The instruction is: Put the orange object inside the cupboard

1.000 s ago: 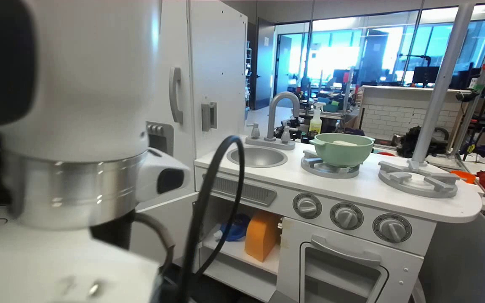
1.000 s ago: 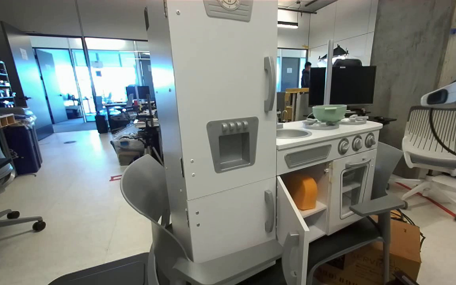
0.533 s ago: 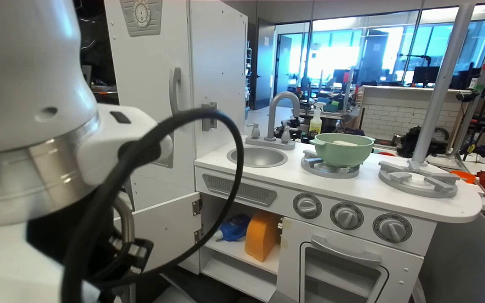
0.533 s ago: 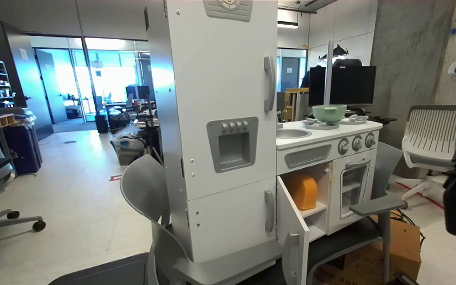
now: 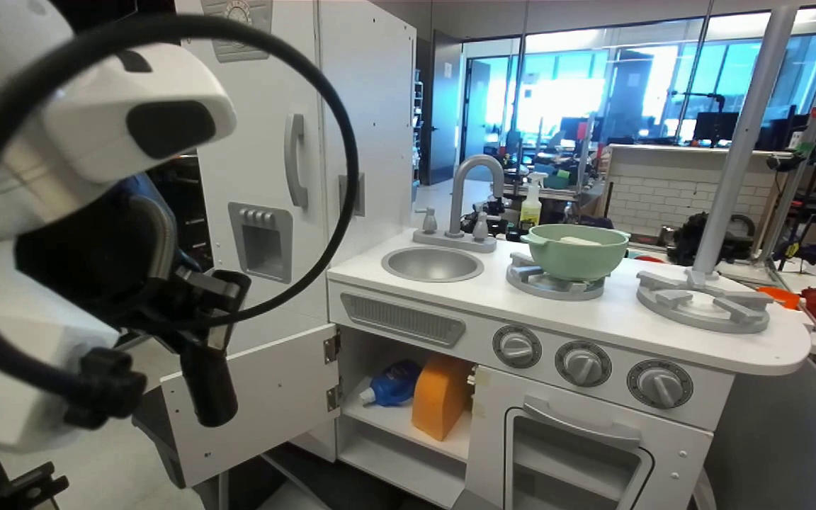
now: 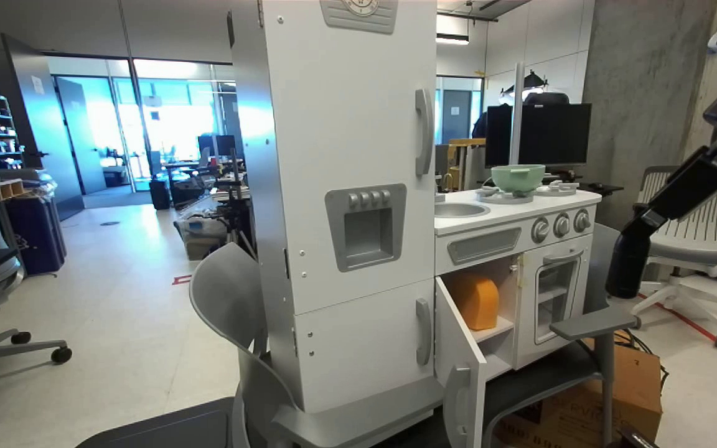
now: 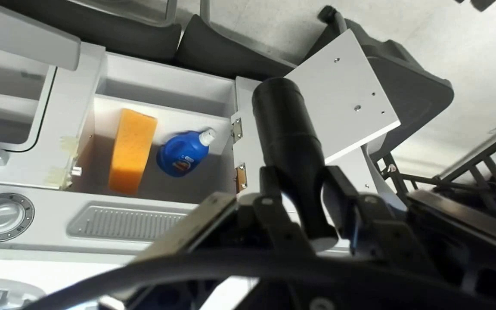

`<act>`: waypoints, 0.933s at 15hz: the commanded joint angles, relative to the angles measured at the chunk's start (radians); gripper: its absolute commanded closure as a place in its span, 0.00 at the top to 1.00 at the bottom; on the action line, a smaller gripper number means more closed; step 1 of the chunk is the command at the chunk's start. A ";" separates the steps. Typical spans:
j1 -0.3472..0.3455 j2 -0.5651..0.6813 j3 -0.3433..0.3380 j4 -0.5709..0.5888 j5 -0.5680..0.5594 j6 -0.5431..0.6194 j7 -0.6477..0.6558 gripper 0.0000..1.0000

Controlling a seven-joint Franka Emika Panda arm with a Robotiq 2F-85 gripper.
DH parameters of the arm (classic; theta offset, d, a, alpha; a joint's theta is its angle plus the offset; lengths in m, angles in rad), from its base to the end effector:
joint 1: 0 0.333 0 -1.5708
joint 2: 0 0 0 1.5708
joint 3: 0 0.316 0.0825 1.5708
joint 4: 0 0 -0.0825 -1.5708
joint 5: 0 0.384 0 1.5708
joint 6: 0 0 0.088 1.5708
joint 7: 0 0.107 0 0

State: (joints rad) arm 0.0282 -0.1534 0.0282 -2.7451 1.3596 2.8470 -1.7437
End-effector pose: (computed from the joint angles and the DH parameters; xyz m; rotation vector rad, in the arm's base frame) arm 0.3829 -0.0308 0.2706 -2.7535 -0.7359 -0.7643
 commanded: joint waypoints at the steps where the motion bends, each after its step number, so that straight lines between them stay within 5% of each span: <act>1: 0.036 0.051 -0.003 0.042 0.274 0.075 -0.240 0.08; 8: -0.008 0.393 -0.044 0.394 0.789 0.036 -0.744 0.08; 14: 0.050 0.683 -0.139 0.554 1.148 -0.136 -1.072 0.08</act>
State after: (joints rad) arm 0.0386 0.4062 -0.0676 -2.2594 2.3568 2.7850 -2.6565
